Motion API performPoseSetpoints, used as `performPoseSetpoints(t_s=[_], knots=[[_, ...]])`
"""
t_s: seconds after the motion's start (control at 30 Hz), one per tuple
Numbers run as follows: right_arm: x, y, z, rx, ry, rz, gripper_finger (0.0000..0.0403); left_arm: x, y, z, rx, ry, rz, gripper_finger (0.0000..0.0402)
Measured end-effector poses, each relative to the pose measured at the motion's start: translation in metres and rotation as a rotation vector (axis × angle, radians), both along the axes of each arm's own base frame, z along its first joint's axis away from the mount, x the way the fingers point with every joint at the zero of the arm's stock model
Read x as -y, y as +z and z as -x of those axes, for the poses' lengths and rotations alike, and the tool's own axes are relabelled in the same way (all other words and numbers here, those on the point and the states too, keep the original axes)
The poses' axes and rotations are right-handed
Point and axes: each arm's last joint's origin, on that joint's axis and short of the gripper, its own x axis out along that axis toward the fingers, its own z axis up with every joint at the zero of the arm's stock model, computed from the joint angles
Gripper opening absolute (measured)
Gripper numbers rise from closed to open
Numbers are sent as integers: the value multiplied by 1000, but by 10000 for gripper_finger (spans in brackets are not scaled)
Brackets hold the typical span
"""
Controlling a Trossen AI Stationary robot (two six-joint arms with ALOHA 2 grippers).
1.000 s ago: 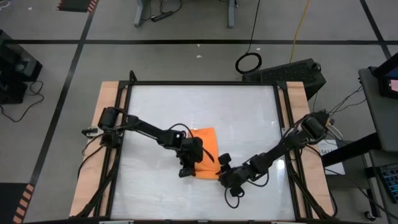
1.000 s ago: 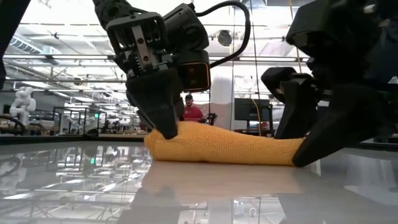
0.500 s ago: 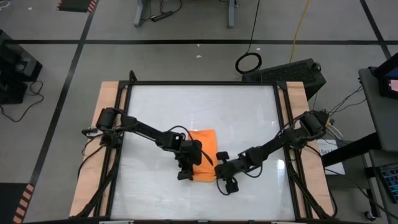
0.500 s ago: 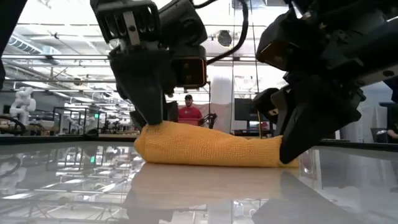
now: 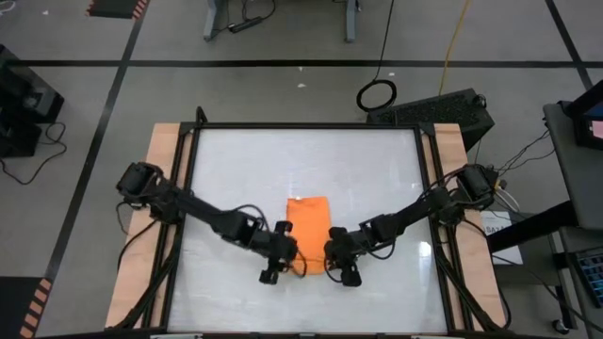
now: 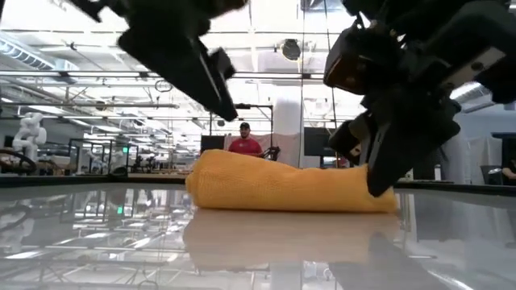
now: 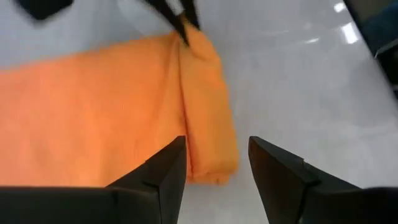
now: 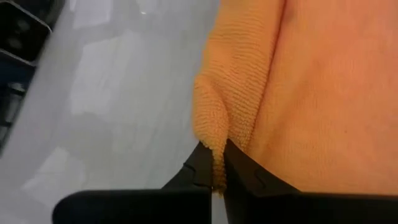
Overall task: Roll towel
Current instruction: Roll the orange towel
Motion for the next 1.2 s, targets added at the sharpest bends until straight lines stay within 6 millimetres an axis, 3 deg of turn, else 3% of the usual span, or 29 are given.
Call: performPoseSetpoints(t_s=[0.23,0.47,0.93,1.1,1.2], knots=[[9,0,-4,-32,-8,-88,3,36,-14,12,41,-78,-224,178],[18,1,-7,-41,-33,-120,3,55,-38,13,56,-79,-343,178],[25,2,-9,-56,-34,-163,3,54,-66,7,42,-26,-470,178],[25,2,-9,-61,-44,-171,3,47,-74,2,-33,48,-307,172],[25,2,-9,-66,-55,-179,3,43,-77,0,-57,120,-258,141]])
